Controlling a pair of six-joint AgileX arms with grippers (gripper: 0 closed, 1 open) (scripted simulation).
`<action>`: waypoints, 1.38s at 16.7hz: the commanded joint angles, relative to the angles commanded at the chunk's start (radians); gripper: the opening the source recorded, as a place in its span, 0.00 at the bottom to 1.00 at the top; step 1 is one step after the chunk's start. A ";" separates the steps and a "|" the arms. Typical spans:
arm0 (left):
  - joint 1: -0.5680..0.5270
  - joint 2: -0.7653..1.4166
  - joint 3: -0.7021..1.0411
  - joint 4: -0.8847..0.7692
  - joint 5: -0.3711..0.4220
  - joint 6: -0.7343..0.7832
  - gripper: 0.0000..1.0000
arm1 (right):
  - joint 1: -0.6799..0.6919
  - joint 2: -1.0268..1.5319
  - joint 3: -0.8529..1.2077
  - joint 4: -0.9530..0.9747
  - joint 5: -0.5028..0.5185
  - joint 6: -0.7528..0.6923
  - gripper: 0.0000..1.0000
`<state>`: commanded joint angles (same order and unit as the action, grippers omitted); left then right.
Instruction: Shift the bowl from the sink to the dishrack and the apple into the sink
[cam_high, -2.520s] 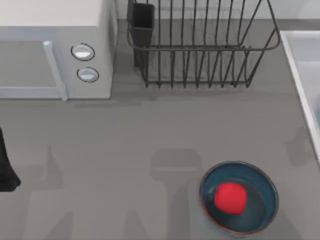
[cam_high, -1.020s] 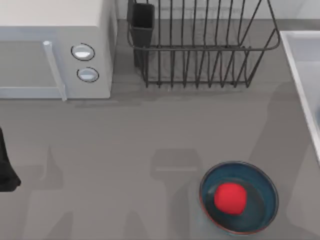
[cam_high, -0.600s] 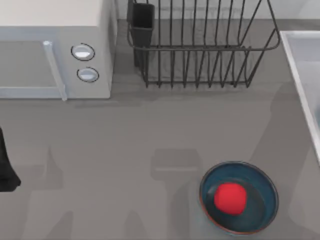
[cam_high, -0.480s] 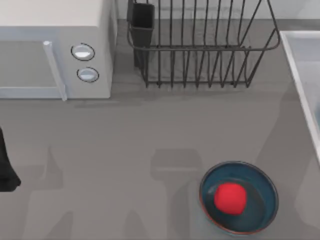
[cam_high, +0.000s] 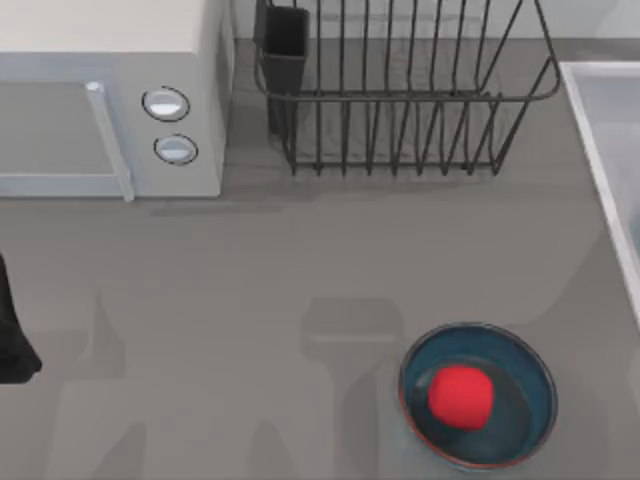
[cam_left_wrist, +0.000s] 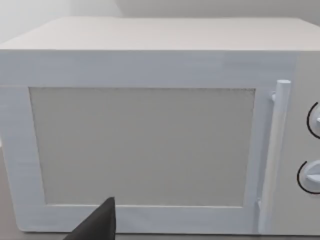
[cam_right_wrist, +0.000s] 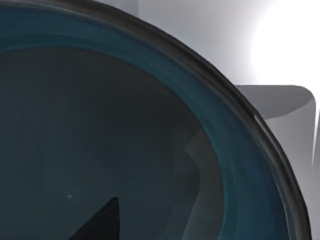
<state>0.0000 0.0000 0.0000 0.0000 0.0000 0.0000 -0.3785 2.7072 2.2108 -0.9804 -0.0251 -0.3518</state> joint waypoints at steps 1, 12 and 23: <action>0.000 0.000 0.000 0.000 0.000 0.000 1.00 | 0.000 0.000 0.000 0.000 0.000 0.000 1.00; 0.000 0.000 0.000 0.000 0.000 0.000 1.00 | 0.000 0.000 0.000 0.000 0.000 0.000 0.25; 0.000 0.000 0.000 0.000 0.000 0.000 1.00 | 0.000 0.000 0.000 0.000 0.000 0.000 0.00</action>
<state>0.0000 0.0000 0.0000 0.0000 0.0000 0.0000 -0.3785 2.7072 2.2108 -0.9804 -0.0251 -0.3518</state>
